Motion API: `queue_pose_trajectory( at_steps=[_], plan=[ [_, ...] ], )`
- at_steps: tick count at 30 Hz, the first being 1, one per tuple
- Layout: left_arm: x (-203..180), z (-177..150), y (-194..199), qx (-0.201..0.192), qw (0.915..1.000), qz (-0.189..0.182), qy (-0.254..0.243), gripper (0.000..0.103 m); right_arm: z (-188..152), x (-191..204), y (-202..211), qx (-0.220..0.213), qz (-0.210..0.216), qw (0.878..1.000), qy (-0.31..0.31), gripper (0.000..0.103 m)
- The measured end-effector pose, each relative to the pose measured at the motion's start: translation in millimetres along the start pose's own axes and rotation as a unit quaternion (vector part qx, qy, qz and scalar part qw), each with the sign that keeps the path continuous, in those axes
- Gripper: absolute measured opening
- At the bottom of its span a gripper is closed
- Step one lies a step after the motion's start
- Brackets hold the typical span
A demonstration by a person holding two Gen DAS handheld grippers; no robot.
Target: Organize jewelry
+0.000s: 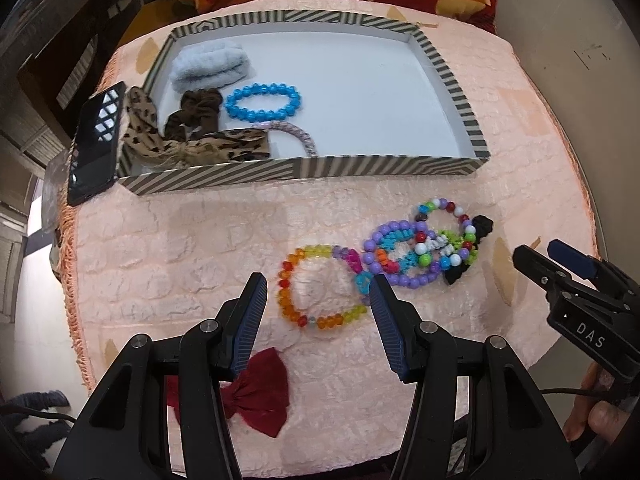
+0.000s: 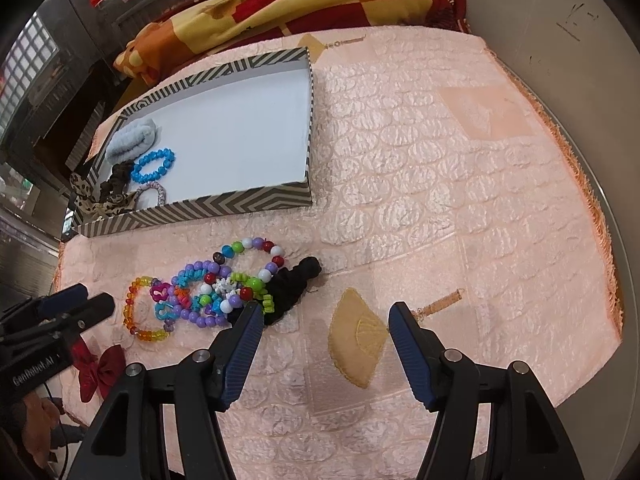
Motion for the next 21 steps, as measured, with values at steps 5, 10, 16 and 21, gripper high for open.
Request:
queue_pose_trajectory(
  at_steps=[5,10,16,21],
  plan=[
    [18.4,0.7,-1.8,0.006,0.9997,0.005,0.022,0.053,-0.5,4.1,-7.2,0.007,0.012,1.000,0.008,0.063],
    [33.0,1.6,-3.4,0.009,0.9991,0.013,0.040,0.053,5.8,11.2,-9.4,0.001,0.038,0.999,0.011,0.063],
    [23.4,4.9,-4.0,0.009,0.9996,0.004,0.028,0.053,10.0,4.6,-20.5,0.007,0.020,1.000,0.010,0.063],
    [4.1,15.9,-8.8,0.011,0.9999,0.001,0.002,0.053,17.5,-2.7,-35.5,0.010,0.023,1.000,-0.008,0.062]
  ],
)
Point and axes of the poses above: each gripper's, at about its wrist camera, not at the fingertips, and y roughly against the way its jaws point, x to its left, z to its top, the point moved 3 cm from there along -y, roughly the way its jaws point, and after that the axes turned 1 degree about y, right-handed, at the moved point
